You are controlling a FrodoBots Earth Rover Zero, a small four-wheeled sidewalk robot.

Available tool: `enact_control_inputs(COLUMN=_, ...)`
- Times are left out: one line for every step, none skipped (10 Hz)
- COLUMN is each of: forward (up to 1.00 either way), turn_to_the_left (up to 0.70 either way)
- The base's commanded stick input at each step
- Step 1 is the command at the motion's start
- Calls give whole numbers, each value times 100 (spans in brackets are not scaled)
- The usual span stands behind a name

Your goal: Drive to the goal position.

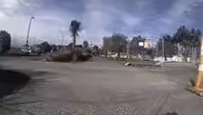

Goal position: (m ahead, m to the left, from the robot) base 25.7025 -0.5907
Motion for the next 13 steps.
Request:
enact_control_inputs(forward=70, turn_to_the_left=-2)
enact_control_inputs(forward=70, turn_to_the_left=0)
enact_control_inputs(forward=70, turn_to_the_left=-1)
enact_control_inputs(forward=70, turn_to_the_left=-2)
enact_control_inputs(forward=70, turn_to_the_left=-17)
enact_control_inputs(forward=70, turn_to_the_left=-18)
enact_control_inputs(forward=70, turn_to_the_left=-18)
enact_control_inputs(forward=70, turn_to_the_left=-14)
enact_control_inputs(forward=70, turn_to_the_left=-12)
enact_control_inputs(forward=70, turn_to_the_left=-11)
enact_control_inputs(forward=70, turn_to_the_left=-10)
enact_control_inputs(forward=70, turn_to_the_left=-9)
enact_control_inputs(forward=70, turn_to_the_left=-9)
